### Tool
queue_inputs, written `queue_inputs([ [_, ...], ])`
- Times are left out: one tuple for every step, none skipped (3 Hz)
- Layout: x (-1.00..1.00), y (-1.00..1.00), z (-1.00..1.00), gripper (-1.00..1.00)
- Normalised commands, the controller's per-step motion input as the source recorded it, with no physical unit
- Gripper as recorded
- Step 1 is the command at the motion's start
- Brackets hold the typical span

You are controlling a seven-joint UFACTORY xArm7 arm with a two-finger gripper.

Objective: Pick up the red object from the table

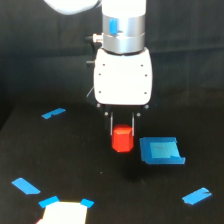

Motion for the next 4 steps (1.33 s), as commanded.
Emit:
queue_inputs([
  [-0.01, -0.28, 0.73, -0.98],
  [-0.10, 0.18, 0.72, -0.58],
  [-0.13, 0.42, 0.37, -1.00],
  [0.04, 0.20, 0.40, -0.84],
])
